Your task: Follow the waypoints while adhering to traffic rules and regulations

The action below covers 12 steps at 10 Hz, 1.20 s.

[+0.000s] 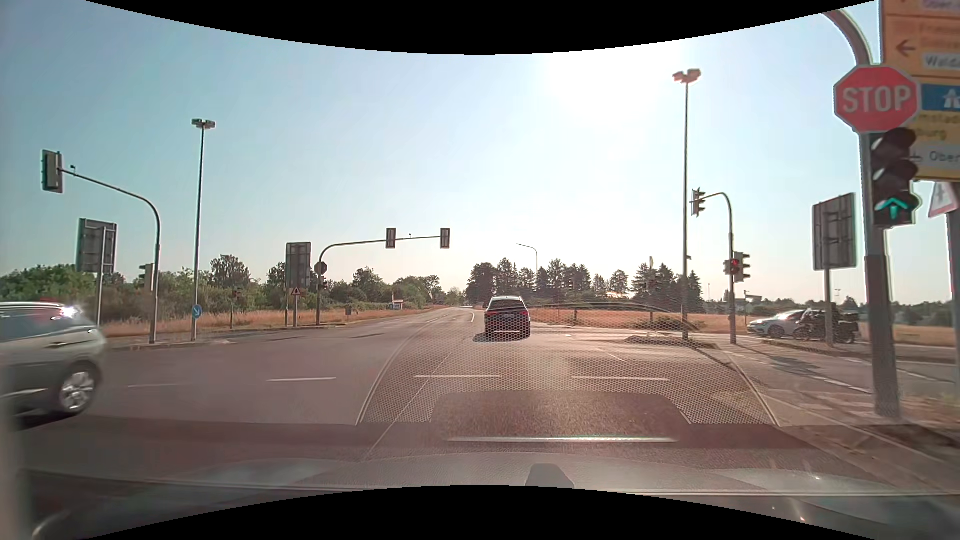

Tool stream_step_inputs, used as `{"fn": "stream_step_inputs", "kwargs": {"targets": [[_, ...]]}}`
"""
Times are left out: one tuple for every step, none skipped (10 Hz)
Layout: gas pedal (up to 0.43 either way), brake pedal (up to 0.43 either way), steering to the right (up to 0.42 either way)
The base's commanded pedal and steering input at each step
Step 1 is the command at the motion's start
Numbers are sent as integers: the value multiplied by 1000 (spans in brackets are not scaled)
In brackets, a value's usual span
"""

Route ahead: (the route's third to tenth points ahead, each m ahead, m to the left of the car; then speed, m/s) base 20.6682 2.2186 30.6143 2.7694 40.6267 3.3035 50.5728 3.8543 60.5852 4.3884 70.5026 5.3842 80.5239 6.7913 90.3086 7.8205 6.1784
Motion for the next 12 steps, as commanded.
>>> {"fn": "stream_step_inputs", "kwargs": {"targets": [[280, 0, -1], [280, 0, -1], [280, 0, -1], [280, 0, -2], [287, 0, -7], [287, 0, -14], [287, 0, -17], [287, 0, -18], [287, 0, -18], [287, 0, -18], [287, 0, -18], [287, 0, -18]]}}
